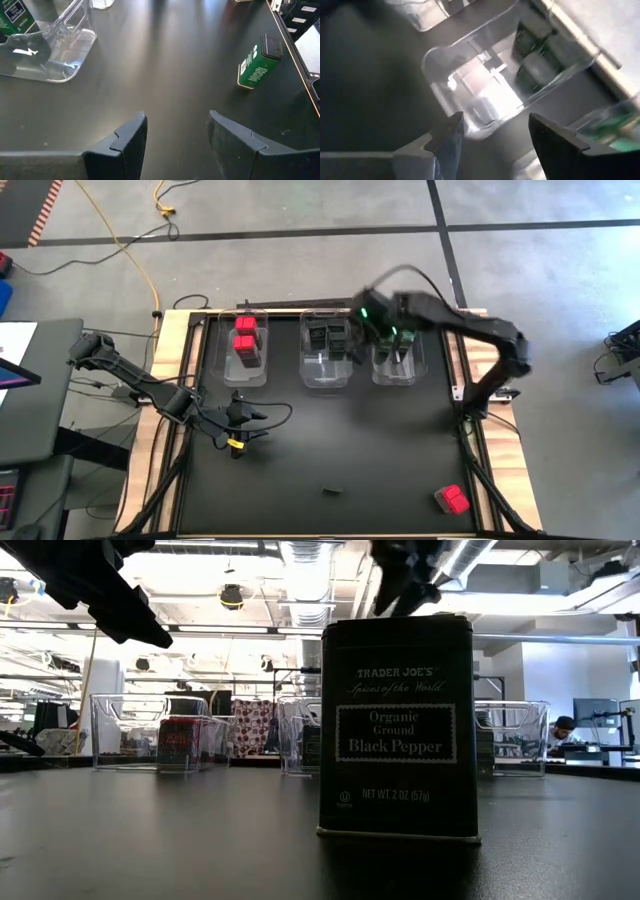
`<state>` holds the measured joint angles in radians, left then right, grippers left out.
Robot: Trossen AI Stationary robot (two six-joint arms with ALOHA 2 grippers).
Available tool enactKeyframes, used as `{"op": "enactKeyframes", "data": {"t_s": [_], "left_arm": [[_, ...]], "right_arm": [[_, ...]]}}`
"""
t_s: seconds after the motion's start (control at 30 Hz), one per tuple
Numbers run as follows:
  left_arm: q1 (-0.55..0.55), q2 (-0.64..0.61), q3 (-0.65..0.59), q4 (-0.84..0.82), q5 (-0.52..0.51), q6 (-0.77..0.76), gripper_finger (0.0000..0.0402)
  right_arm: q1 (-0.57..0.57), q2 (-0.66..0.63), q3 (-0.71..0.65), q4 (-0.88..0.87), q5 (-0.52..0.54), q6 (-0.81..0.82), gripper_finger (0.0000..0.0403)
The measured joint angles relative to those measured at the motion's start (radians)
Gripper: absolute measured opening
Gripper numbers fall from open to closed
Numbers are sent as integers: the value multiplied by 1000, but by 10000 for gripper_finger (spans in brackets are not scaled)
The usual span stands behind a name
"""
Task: Sort spices by type
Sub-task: Put the black seasoning can into the middle transparent bin
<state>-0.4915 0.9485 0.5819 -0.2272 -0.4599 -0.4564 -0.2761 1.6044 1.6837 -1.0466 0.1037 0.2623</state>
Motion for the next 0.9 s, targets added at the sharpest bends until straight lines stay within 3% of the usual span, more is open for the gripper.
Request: {"op": "enactKeyframes", "data": {"t_s": [0.17, 0.3, 0.47, 0.6, 0.7, 0.9], "left_arm": [[0, 0, 0, 6, 2, 49, 194], [12, 0, 0, 17, 2, 84, 194], [81, 1, 19, 49, 20, 145, 194], [146, 41, 98, 41, 68, 164, 194], [164, 104, 180, 3, 90, 198, 194], [166, 279, 358, -26, 89, 199, 194]], "right_arm": [[212, -180, -304, 174, 102, 289, 250], [408, -290, -454, 158, 224, 537, 250], [644, -388, -554, 69, 317, 865, 250], [882, -424, -615, 8, 553, 1126, 250], [1032, -428, -655, -24, 657, 1298, 250], [1193, -414, -714, -16, 710, 1357, 250]]}}
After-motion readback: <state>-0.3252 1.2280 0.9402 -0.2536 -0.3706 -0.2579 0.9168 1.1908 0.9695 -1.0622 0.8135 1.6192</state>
